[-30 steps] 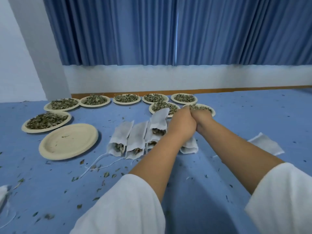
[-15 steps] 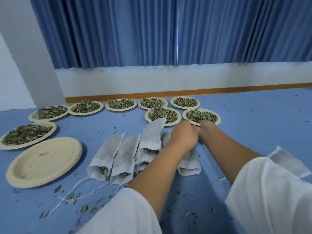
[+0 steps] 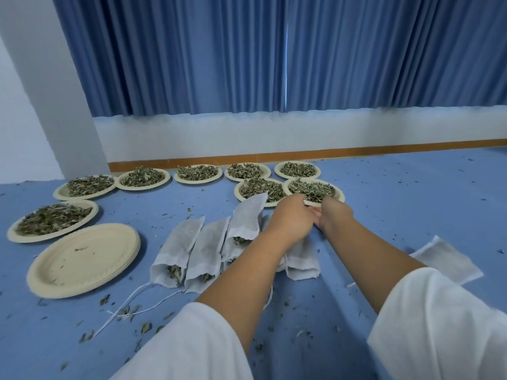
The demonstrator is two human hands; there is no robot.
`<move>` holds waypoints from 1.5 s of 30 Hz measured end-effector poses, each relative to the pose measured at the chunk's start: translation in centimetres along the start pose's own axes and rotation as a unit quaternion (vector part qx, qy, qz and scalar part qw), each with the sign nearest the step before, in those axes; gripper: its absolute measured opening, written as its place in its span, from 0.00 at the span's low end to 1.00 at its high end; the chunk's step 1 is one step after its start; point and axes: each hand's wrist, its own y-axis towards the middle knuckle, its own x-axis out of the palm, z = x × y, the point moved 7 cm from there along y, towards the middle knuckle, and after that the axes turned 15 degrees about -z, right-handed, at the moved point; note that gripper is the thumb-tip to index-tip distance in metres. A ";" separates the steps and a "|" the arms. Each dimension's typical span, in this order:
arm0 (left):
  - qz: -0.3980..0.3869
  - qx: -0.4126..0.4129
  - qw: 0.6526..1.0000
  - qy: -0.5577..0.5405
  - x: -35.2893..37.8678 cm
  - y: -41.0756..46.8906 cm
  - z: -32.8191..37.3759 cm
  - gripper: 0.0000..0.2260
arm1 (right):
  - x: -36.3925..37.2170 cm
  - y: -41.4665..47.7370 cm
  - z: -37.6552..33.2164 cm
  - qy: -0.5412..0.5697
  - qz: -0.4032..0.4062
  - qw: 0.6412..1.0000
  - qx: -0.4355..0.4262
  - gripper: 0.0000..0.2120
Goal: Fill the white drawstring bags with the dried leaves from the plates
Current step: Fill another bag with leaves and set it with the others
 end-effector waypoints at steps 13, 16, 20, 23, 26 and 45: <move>0.263 0.084 0.954 0.120 -7.9 -13.4 1.4 0.11 | 10.2 -16.1 -3.6 -0.121 -0.206 0.970 -0.033 0.04; 0.318 0.078 0.931 0.159 -11.0 -18.8 -0.8 0.09 | 13.0 -20.7 -0.8 -0.192 -0.274 0.942 0.015 0.01; 0.335 0.033 0.920 0.203 -12.8 -25.9 -4.5 0.08 | 15.4 -26.1 5.0 -0.272 -0.335 0.897 0.093 0.04; 0.320 -0.023 0.929 0.184 -13.1 -29.8 -8.0 0.07 | 16.0 -28.9 9.7 -0.362 -0.371 0.843 0.141 0.05; 0.302 -0.071 0.935 0.174 -12.7 -32.3 -11.3 0.07 | 15.7 -30.6 13.9 -0.428 -0.390 0.794 0.187 0.04; 0.272 -0.156 0.949 0.014 -14.4 -33.3 -21.5 0.08 | 23.9 -34.4 13.7 -0.840 -0.309 0.405 -0.187 0.20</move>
